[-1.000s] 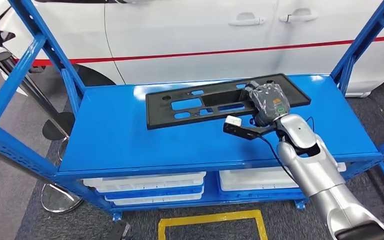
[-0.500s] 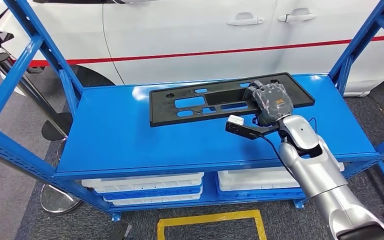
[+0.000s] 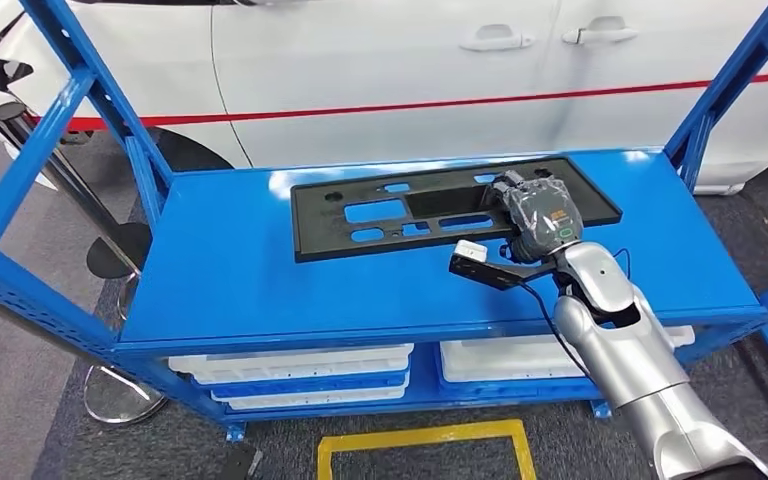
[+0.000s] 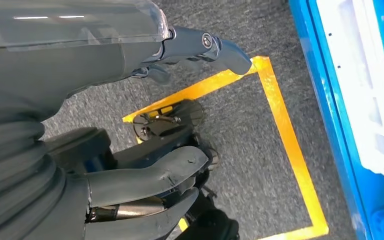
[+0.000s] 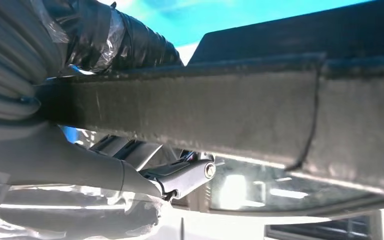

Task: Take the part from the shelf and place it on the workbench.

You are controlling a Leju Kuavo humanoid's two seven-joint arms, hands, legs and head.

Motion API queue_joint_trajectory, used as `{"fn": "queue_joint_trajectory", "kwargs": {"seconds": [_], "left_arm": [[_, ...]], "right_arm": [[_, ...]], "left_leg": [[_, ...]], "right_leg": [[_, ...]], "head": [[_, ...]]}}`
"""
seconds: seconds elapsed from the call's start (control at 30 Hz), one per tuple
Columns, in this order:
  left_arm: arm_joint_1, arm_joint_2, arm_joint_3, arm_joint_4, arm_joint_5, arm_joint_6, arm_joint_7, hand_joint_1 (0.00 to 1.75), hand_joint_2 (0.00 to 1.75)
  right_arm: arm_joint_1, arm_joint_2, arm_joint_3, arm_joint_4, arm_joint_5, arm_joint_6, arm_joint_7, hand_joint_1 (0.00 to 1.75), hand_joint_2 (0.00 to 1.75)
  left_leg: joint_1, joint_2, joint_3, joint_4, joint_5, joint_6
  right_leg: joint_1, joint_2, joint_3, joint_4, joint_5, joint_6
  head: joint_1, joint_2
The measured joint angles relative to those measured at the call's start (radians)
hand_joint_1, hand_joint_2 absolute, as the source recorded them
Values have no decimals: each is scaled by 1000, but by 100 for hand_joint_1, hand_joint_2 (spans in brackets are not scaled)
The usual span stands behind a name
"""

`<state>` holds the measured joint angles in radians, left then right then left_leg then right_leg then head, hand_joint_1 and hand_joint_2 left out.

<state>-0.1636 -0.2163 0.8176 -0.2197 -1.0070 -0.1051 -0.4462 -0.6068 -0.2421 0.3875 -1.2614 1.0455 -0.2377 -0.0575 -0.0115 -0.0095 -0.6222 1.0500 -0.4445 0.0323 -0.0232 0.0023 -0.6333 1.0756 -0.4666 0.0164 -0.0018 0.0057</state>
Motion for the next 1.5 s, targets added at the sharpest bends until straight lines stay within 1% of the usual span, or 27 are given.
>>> {"fn": "queue_joint_trajectory", "kwargs": {"seconds": [0.07, 0.13, 0.23, 0.27, 0.3, 0.33, 0.4, 0.43, 0.47, 0.53, 0.6, 0.67, 0.73, 0.77, 0.8, 0.83, 0.9, 0.97, 1.07, 1.13, 1.17, 1.23, 1.27, 1.3, 1.33, 1.43, 1.5], "left_arm": [[1, 0, 0, 0, -2, 4, 2, 0, 175], [1, 0, -1, 0, -2, 9, 3, 0, 175], [2, 0, -1, 0, -2, 16, 3, 0, 175], [2, 0, -2, 0, -3, 18, 3, 0, 175], [2, 0, -2, 0, -5, 20, 4, 0, 175], [2, 0, -3, 0, -6, 22, 4, 0, 175], [2, 0, -5, 0, -8, 25, 5, 0, 175], [1, 0, -6, 0, -8, 26, 5, 0, 175], [0, 0, -7, 0, -8, 26, 5, 0, 175], [0, 0, -9, 0, -8, 27, 6, 0, 175], [2, 0, -11, 0, -8, 28, 6, 0, 175], [1, -1, -12, 0, -8, 28, 6, 0, 175], [0, -2, -13, 0, -9, 28, 6, 0, 175], [1, -2, -13, 0, -9, 28, 6, 0, 175], [1, -2, -13, 0, -9, 28, 6, 0, 175], [2, -2, -13, 0, -8, 28, 6, 0, 175], [4, -3, -13, 0, -7, 30, 6, 0, 175], [5, -4, -13, 0, -3, 33, 6, 0, 175], [8, -2, -13, 0, 2, 38, 6, 0, 175], [11, -1, -13, 0, 7, 42, 5, 0, 175], [11, 0, -13, 0, 10, 43, 4, 0, 175], [13, 0, -13, 0, 15, 46, 3, 0, 175], [15, 0, -13, 0, 17, 48, 3, 0, 175], [17, 0, -13, 0, 19, 50, 3, 0, 175], [18, 0, -13, 0, 20, 52, 3, 0, 175], [18, 1, -11, 0, 23, 55, -2, 0, 175], [19, 2, -10, 0, 26, 59, -9, 0, 175]], "right_arm": [[14, 1, -8, -8, 0, -9, -5, 175, 0], [26, 3, -17, -22, 0, -21, -9, 175, 0], [44, 6, -29, -46, -4, -38, -15, 175, 0], [53, 6, -32, -53, -7, -44, -19, 175, 0], [63, 8, -37, -60, -13, -52, -25, 175, 0], [73, 10, -44, -69, -21, -63, -32, 175, 0], [86, 16, -60, -92, -37, -87, -44, 175, 0], [89, 19, -67, -103, -41, -96, -47, 175, 0], [91, 21, -72, -111, -43, -101, -48, 175, 0], [98, 22, -78, -120, -45, -105, -50, 175, 0], [106, 23, -81, -126, -45, -105, -51, 175, 0], [109, 24, -86, -133, -47, -105, -53, 175, 0], [114, 25, -90, -135, -52, -105, -55, 175, 0], [118, 25, -92, -135, -55, -106, -58, 175, 0], [123, 25, -93, -136, -62, -110, -62, 175, 0], [128, 25, -95, -140, -72, -116, -69, 175, 0], [138, 26, -104, -165, -105, -142, -90, 175, 0], [151, 27, -120, -207, -150, -171, -111, 175, 0], [175, 27, -152, -271, -209, -180, -128, 175, 0], [193, 27, -176, -309, -247, -180, -146, 175, 0], [203, 27, -190, -329, -267, -180, -158, 175, 0], [225, 27, -219, -362, -302, -182, -180, 175, 0], [239, 27, -231, -376, -316, -185, -191, 175, 0], [255, 27, -242, -391, -329, -190, -201, 175, 0], [273, 27, -251, -407, -340, -196, -211, 175, 0], [326, 28, -278, -458, -374, -223, -247, 175, 0], [368, 29, -300, -490, -400, -244, -272, 175, 0]], "left_leg": [[3, 0, -2, 5, -4, -6], [6, 2, -19, 46, -32, -16], [12, 3, -98, 215, -110, -28], [14, 3, -119, 256, -119, -28], [14, 3, -125, 262, -109, -26], [13, 3, -113, 232, -83, -21], [7, 3, -54, 106, -20, -7], [3, 3, -27, 49, -1, -1], [-2, 3, -9, 12, 6, 4], [-8, 2, 1, -11, 6, 10], [-4, 2, 12, -36, 19, 17], [0, 4, 25, -60, 31, 24], [-2, 5, 26, -61, 32, 28], [-2, 5, 25, -59, 31, 29], [-2, 4, 25, -55, 29, 30], [-1, 3, 24, -50, 26, 28], [2, 2, 18, -31, 14, 20], [1, 0, 7, -5, 1, 8], [0, 0, -1, 8, -7, -3], [3, 1, -10, 33, -28, -12], [6, 2, -25, 71, -53, -18], [11, 3, -75, 189, -112, -27], [13, 3, -99, 241, -130, -28], [14, 3, -110, 264, -131, -27], [14, 3, -104, 252, -114, -25], [8, 3, -17, 74, -30, -8], [0, 2, 18, 4, -17, 0]], "right_leg": [[0, 1, -1, -1, 3, -11], [-1, 0, 1, -4, 4, -21], [2, -1, 3, -5, 3, -29], [3, -1, 4, -5, 3, -30], [5, -1, 4, -5, 2, -30], [6, -1, 5, -5, 2, -30], [7, -1, 6, -6, 2, -30], [7, 0, 6, -7, 2, -28], [5, 0, 6, -9, 3, -25], [2, 0, 7, -16, 7, -14], [1, -1, 8, -16, 3, -5], [2, -1, -16, 40, -35, -1], [2, -1, -69, 153, -90, 2], [1, -1, -91, 197, -103, 5], [-1, -1, -99, 213, -98, 8], [-4, -2, -90, 192, -76, 12], [-9, -2, -37, 85, -21, 18], [-9, 1, -3, 13, -1, 12], [-3, 4, -2, 7, -4, -8], [-5, 3, 1, 2, -1, -19], [-5, 1, 3, 0, 0, -22], [-3, -1, 4, -1, -1, -26], [-1, -1, 5, -1, -1, -27], [0, -2, 5, -1, -2, -28], [1, -2, 6, -1, -2, -28], [3, -1, 9, -3, -3, -26], [2, -2, 10, -8, -1, -19]], "head": [[0, 0], [0, 0], [0, 0], [0, 0], [0, 0], [0, 0], [0, 0], [0, 0], [0, 0], [0, 0], [0, 0], [0, 0], [0, 0], [0, 0], [0, 0], [0, 0], [0, 0], [0, 0], [-1, 0], [-1, 0], [-1, 0], [-1, 0], [-1, 0], [-1, 0], [-1, 0], [-1, 0], [-1, 0]]}}
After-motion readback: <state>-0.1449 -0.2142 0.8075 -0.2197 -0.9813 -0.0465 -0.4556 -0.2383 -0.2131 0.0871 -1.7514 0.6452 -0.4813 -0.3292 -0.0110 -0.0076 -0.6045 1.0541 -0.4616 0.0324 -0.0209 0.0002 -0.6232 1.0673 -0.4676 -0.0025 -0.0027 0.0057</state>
